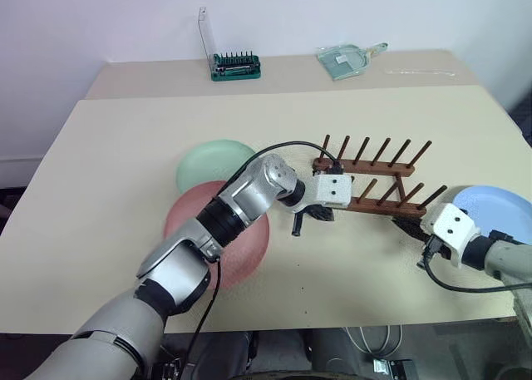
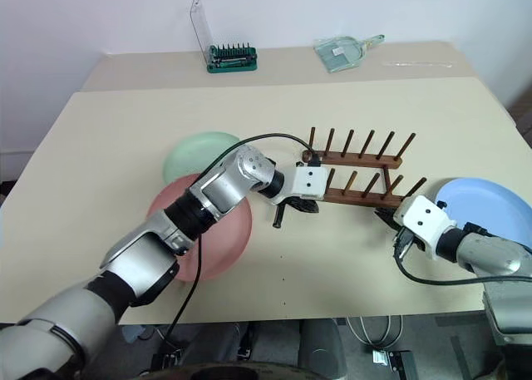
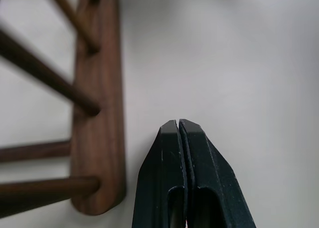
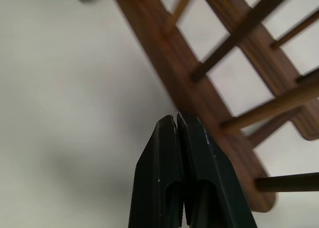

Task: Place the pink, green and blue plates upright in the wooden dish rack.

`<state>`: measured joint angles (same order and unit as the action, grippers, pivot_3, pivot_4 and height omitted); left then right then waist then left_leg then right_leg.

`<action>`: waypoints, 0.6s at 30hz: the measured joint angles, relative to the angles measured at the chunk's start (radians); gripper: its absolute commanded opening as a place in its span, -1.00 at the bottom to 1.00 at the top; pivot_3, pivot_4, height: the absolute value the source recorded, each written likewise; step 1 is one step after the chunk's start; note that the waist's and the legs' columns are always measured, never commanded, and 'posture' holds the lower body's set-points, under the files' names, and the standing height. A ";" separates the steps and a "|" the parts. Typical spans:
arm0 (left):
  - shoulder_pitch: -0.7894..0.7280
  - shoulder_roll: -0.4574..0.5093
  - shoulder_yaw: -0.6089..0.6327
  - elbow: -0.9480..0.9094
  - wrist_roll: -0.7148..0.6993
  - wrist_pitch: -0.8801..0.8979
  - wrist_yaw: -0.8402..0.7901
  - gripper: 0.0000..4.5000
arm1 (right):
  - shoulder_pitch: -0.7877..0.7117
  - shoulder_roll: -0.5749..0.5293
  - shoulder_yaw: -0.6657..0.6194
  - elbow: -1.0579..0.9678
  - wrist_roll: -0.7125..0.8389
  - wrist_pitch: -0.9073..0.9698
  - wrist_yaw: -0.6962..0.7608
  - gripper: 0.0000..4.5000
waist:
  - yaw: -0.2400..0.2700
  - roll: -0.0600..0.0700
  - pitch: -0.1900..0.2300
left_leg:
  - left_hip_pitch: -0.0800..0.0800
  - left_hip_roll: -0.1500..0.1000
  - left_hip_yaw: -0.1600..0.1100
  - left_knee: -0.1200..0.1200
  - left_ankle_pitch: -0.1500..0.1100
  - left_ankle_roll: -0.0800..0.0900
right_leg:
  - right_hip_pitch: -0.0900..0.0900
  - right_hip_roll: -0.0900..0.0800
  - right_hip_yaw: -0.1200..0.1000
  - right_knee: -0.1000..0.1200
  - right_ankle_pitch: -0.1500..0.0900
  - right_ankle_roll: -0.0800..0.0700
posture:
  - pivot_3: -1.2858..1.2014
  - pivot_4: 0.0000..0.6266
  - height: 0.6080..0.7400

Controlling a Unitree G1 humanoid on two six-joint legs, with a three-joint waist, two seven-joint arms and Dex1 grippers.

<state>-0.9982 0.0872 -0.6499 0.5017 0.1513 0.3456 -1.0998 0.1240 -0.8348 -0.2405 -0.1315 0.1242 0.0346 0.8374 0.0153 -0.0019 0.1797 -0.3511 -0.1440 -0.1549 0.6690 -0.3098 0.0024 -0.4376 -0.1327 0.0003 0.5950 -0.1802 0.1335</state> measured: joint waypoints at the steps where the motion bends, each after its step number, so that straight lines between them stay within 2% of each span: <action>1: -0.004 -0.010 0.000 0.018 0.007 -0.012 0.009 -1.00 | -0.008 0.000 0.009 0.006 -0.008 -0.007 -0.005 -0.98 | 0.000 0.000 0.000 | 0.000 0.000 0.000 0.000 0.000 0.000 | 0.000 0.000 0.000 0.000 0.000 0.000 | 0.03 -0.52 1.00; 11: -0.067 -0.046 0.018 0.155 0.042 -0.074 0.076 -1.00 | -0.133 0.008 0.084 0.217 -0.153 -0.150 -0.107 -0.98 | -0.002 0.000 0.000 | 0.000 0.000 0.001 0.000 0.001 -0.001 | 0.000 0.000 0.000 0.000 0.000 0.001 | 0.03 -0.52 1.00; 18: -0.094 -0.060 0.049 0.233 0.057 -0.099 0.106 -1.00 | -0.186 0.032 0.124 0.274 -0.200 -0.201 -0.174 -0.98 | -0.002 0.000 0.000 | 0.000 0.000 0.001 0.000 0.001 -0.001 | 0.000 0.000 0.001 0.000 0.001 0.001 | 0.03 -0.52 1.00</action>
<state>-1.0922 0.0275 -0.6011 0.7351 0.2080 0.2463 -0.9934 -0.0622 -0.8027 -0.1167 0.1424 -0.0762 -0.1667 0.6629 0.0136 -0.0015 0.1794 -0.3511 -0.1444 -0.1537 0.6690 -0.3089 0.0010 -0.4380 -0.1328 0.0010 0.5948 -0.1797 0.1343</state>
